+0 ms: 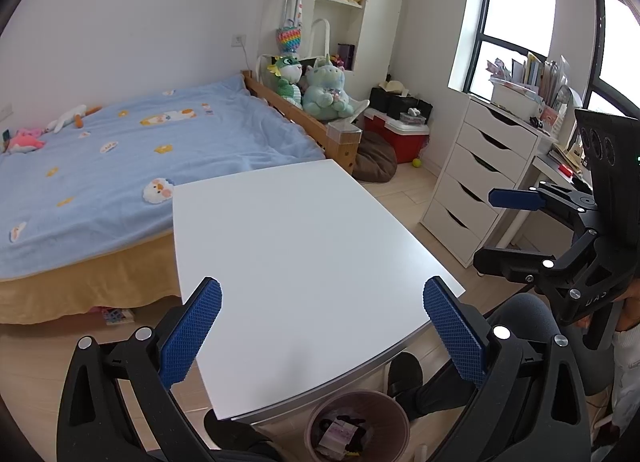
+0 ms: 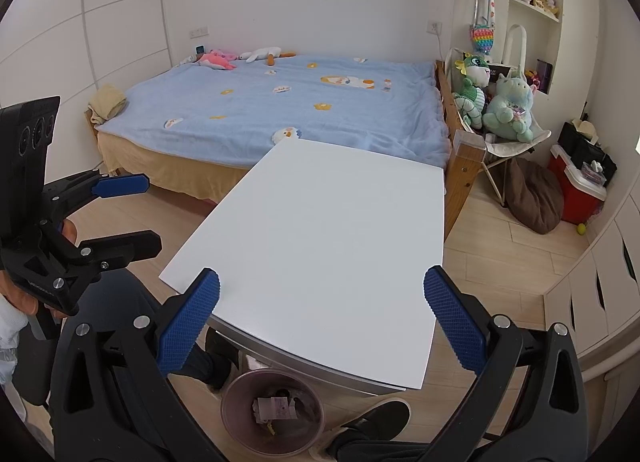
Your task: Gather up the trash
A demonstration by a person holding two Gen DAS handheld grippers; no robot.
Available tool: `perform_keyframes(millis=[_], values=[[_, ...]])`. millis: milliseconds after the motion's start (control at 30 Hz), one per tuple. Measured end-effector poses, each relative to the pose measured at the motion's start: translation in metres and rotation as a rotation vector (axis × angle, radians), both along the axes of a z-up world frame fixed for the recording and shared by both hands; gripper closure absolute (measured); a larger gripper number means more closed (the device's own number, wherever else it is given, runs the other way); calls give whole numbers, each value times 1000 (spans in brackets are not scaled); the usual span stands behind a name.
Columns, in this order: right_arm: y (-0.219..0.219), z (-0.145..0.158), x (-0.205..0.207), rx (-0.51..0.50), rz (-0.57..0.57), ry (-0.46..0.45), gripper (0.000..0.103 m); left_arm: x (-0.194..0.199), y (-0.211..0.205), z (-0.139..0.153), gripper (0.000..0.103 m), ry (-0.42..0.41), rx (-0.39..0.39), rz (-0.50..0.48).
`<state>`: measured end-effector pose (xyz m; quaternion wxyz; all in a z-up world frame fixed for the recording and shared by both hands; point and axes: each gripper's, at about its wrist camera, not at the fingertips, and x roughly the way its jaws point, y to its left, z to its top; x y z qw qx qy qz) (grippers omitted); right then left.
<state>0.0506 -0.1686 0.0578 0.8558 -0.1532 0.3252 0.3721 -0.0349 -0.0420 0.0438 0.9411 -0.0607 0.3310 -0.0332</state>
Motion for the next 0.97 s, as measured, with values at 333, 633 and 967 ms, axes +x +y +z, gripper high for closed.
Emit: perform_keyframes(millis=[333, 633, 967], values=[[0, 0, 0, 0, 0, 1, 3, 1, -1, 0, 6, 1, -3, -1], [0, 0, 1, 1, -2, 0, 3, 0, -2, -1, 6, 1, -3, -2], [-7, 1, 4, 1, -4, -4, 3, 1, -11, 0, 6, 5, 12, 1]])
